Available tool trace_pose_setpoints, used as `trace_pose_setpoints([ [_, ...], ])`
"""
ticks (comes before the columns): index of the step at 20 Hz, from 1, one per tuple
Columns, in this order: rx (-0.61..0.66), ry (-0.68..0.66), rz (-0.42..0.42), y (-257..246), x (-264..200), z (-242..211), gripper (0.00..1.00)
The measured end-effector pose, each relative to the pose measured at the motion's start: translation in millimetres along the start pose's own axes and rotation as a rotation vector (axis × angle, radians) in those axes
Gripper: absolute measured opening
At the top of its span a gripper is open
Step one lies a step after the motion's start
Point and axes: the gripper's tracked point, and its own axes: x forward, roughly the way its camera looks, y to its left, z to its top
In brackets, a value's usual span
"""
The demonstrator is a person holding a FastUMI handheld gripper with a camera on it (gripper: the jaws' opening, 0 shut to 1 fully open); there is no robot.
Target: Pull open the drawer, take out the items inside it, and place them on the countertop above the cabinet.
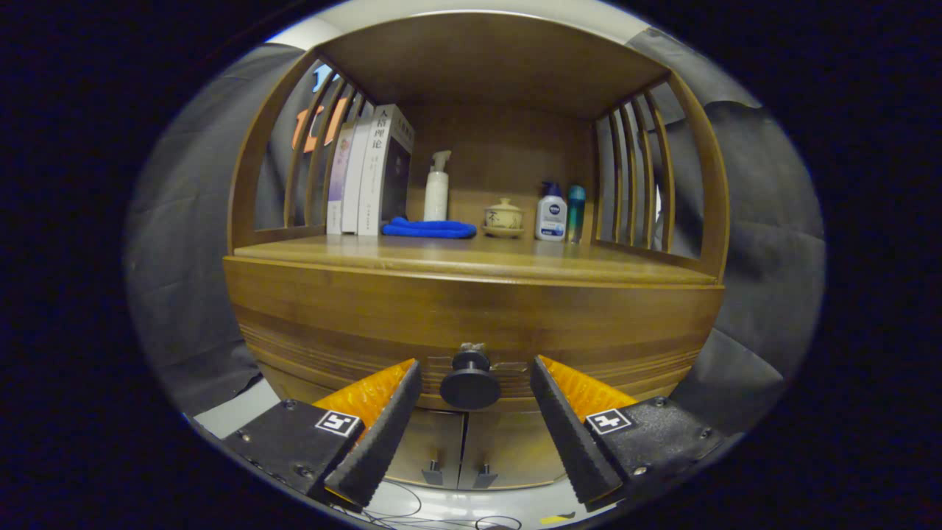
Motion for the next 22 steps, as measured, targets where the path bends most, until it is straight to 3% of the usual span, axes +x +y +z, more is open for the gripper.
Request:
trace_pose_setpoints([
  [3,0.005,0.021,0.006,1,10,-5,0.9],
  [9,0.005,0.02,-0.018,0,17,-7,0.51],
  [16,0.039,0.05,-0.003,2,12,-8,0.38],
  [22,0.029,0.068,-0.001,2,-2,-12,0.35],
])
